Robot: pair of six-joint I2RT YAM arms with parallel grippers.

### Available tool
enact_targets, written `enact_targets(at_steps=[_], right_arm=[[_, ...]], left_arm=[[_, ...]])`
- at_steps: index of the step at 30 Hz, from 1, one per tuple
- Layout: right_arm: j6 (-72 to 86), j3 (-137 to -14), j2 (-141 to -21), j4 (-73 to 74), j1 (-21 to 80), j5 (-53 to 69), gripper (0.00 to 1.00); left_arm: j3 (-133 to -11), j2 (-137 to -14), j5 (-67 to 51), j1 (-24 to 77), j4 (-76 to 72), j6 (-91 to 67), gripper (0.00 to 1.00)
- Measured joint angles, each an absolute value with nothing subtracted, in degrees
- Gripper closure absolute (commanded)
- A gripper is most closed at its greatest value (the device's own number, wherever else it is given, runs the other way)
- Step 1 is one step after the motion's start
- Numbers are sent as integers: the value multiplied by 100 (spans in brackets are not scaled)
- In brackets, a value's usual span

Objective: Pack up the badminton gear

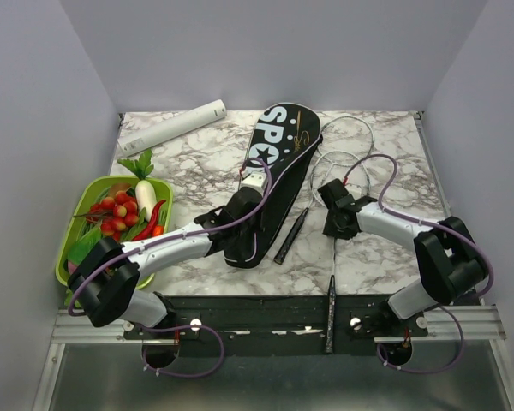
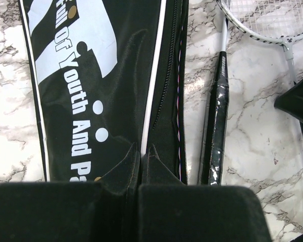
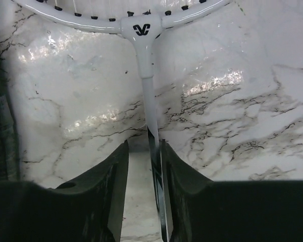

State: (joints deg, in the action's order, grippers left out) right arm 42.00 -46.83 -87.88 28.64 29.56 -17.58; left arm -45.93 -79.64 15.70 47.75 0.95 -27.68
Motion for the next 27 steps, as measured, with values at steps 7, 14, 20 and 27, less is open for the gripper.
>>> enact_targets(at_steps=[7,14,20,27], right_arm=[[4005,-4672,-8794,2687,2945,-1673,100],[3972,-4565,-8145,3011,2945,-1684,99],[3828,-4571,-7126,3500,3225,-1682,99],[3894,-4574,-7043,4047,4125,-1651,99]], left_arm=[[-4593,-8060,1557,4775,102,-2766,100],[-4604,-8060,1557,4775,172,-2766,100],[-4707,-8064,1557,4775,263,-2759,100],[-4877,-8071,1518,4775,279,-2773,100]])
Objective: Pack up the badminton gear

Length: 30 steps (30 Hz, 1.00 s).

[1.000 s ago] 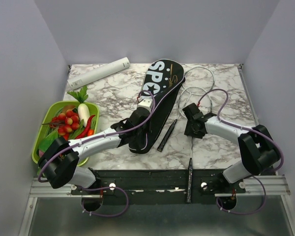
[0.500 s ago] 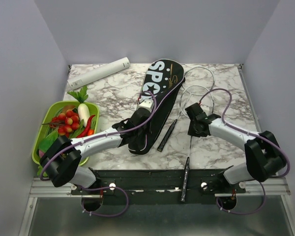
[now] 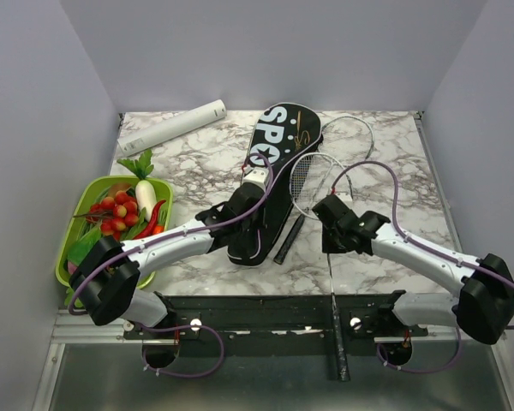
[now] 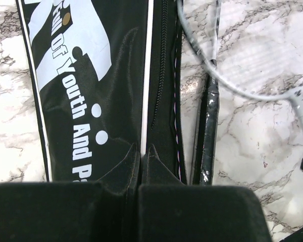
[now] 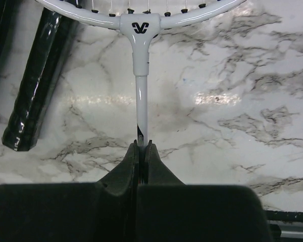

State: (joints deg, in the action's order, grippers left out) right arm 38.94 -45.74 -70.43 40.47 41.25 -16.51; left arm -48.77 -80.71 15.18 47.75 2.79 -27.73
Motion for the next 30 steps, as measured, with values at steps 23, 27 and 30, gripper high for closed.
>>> enact_targets(at_steps=[23,27,30], right_arm=[[3601,-6823,-9922,3354,4176,-1247,99],[3465,-7397,-10514,3085,3815,-1144,99],[3417,-7767,-10890,2786,3614,-1046,99]], left_arm=[[-4331,-7889,1461,5269,30,-3013,100],[-4167,-7883,1457,5382,-10,-3081,100],[-4132,-7883,1452,5465,-32,-3105,100]])
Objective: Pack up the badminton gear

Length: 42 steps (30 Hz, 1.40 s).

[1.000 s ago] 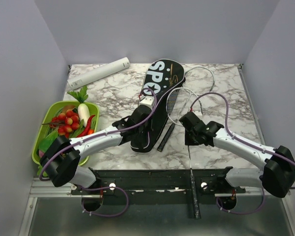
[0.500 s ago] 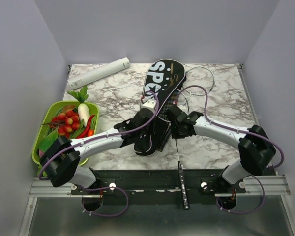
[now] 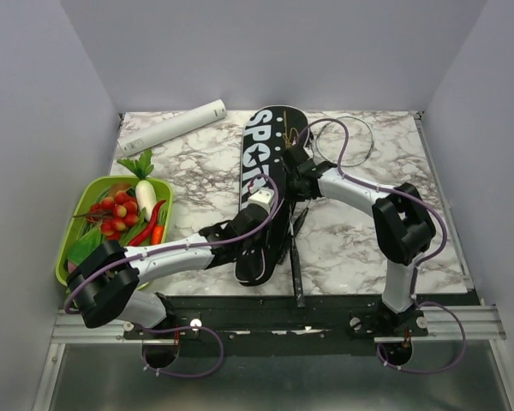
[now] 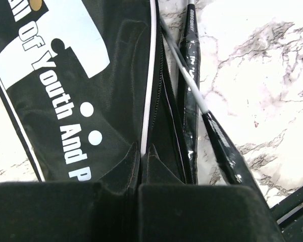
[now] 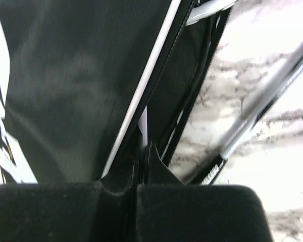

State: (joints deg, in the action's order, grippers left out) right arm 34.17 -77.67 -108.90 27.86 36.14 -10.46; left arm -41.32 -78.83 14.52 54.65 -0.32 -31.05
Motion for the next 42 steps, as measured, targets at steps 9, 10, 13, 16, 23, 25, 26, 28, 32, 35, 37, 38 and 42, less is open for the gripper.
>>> enact_targets(at_steps=[9,10,13,16,23,25,26,28,32,35,37,38,42], right_arm=[[3315,-8278,-11570,2115,3402,-587,58],[3317,-8274,-11581,2071,3387,-539,55],[3326,-8128,-11480,1872,3356,-480,48],[3306,-7679,-11067,1811,3356,-486,46],[3223,-6414,-9085,1964,3358,-480,42],[3179,-6012,-8490,2008,3358,-449,40],[3157,-5806,-8195,2058,3358,-405,40],[3135,-5391,-7710,2147,3358,-274,39],[3124,-4482,-7006,2416,3387,110,39],[3135,-3811,-6573,2536,3441,523,38],[3144,-3476,-6346,2600,3459,788,38],[3148,-3339,-6252,2602,3479,910,38],[3203,-2947,-5909,2543,3520,1328,38]], left_arm=[[-4121,-7883,1431,5474,-121,-3116,100],[-4121,-7883,1428,5476,-119,-3116,100],[-4121,-7883,1428,5478,-117,-3114,100],[-4121,-7883,1428,5483,-97,-3100,100],[-4123,-7883,1431,5487,-64,-3048,100],[-4123,-7883,1431,5487,-51,-3026,100],[-4123,-7883,1431,5489,-49,-3024,100],[-4123,-7883,1433,5489,-40,-3006,100],[-4123,-7883,1431,5489,-34,-2982,100],[-4123,-7863,1431,5489,-34,-2974,100],[-4123,-7835,1428,5489,-36,-2963,100],[-4123,-7808,1428,5489,-36,-2958,100],[-4121,-7776,1426,5489,-36,-2956,100]])
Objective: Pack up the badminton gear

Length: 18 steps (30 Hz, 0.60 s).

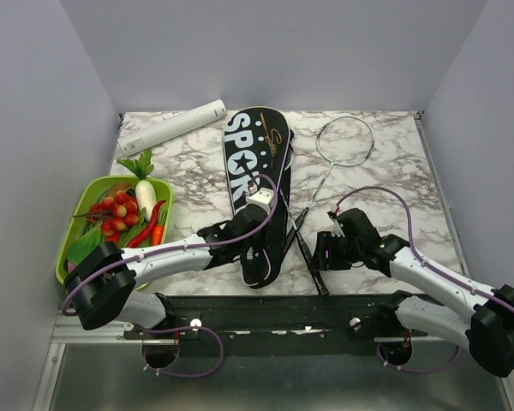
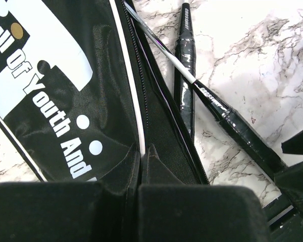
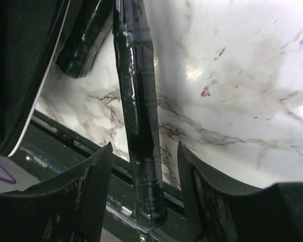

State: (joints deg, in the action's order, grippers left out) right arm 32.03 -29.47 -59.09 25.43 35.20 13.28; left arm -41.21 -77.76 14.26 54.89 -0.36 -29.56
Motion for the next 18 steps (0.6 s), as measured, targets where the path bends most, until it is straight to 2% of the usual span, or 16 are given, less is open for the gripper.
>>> enact_targets(at_steps=[5,8,9,10,12,13,16,18], right_arm=[[3321,-2620,-5835,2318,3544,1734,38],[3382,-2473,-5857,2193,3564,1850,46],[3411,-2445,-5878,2165,3570,1881,51],[3433,-2429,-5898,2130,3573,1894,64],[3459,-2421,-5948,2040,3575,1900,78],[3472,-2421,-5972,1988,3575,1938,89],[3507,-2456,-6062,1841,3603,1957,99],[3520,-2580,-6187,1815,3610,1955,99]], left_arm=[[-4064,-7732,1424,5489,-43,-2936,100],[-4034,-7693,1424,5489,-45,-2923,100],[-4029,-7688,1424,5489,-45,-2917,100],[-4023,-7675,1422,5489,-51,-2908,100],[-4003,-7644,1417,5489,-67,-2891,100],[-3988,-7627,1400,5489,-78,-2882,100],[-3931,-7607,1302,5489,-134,-2856,100],[-3872,-7603,1238,5494,-204,-2834,100]])
